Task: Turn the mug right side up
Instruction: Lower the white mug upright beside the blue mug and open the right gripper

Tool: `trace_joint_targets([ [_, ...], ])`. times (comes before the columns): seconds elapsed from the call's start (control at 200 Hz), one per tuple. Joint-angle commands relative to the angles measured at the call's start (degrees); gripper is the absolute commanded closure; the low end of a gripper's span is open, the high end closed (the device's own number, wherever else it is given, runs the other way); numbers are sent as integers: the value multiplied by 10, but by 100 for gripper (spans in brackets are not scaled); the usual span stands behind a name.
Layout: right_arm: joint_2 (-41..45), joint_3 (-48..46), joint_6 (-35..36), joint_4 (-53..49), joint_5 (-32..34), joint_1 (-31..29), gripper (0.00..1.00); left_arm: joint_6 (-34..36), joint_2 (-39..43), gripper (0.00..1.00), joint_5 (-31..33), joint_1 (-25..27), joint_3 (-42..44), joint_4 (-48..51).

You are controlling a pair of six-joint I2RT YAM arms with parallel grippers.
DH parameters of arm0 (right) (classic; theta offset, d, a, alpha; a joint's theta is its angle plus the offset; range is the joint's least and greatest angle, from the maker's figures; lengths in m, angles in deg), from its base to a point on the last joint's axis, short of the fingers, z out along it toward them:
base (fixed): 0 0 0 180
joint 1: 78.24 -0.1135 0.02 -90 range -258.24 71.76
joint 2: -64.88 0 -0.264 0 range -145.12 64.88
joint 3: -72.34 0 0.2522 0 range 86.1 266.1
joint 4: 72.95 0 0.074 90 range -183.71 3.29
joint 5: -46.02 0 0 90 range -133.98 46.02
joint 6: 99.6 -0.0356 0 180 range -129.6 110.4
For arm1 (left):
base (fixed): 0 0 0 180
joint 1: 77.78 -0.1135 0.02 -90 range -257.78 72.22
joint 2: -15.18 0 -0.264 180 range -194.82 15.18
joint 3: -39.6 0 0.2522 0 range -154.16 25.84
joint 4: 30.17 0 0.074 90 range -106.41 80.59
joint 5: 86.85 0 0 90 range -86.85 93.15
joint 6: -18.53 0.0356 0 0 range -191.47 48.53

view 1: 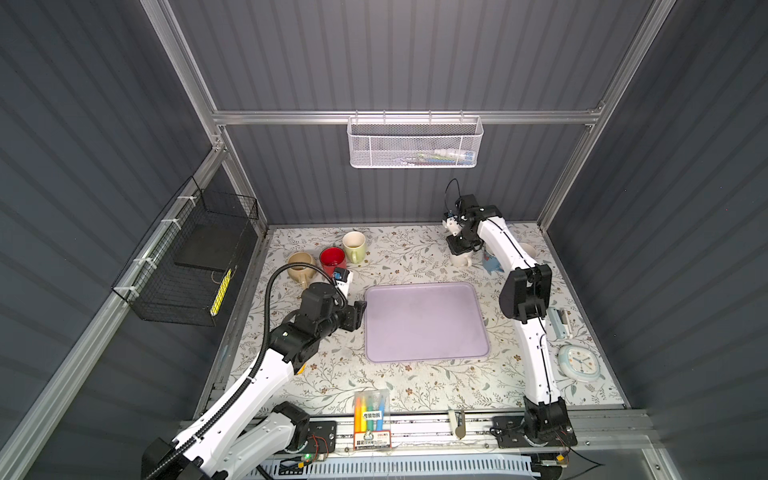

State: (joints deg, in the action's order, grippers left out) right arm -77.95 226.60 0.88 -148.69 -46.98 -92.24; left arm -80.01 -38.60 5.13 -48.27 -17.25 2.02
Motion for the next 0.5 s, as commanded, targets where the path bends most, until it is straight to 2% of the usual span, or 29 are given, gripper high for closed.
trace_joint_targets([
  [0.0, -15, 11, -20, 4, 9, -3, 82, 7, 12, 34, 6, -3, -4, 7],
  [0.17, -15, 11, -38, 9, 13, -5, 88, 7, 15, 34, 7, -3, -2, 7],
  [0.495, -16, 16, -49, 12, 36, -5, 87, 6, 20, 34, 6, -3, 0, 7],
])
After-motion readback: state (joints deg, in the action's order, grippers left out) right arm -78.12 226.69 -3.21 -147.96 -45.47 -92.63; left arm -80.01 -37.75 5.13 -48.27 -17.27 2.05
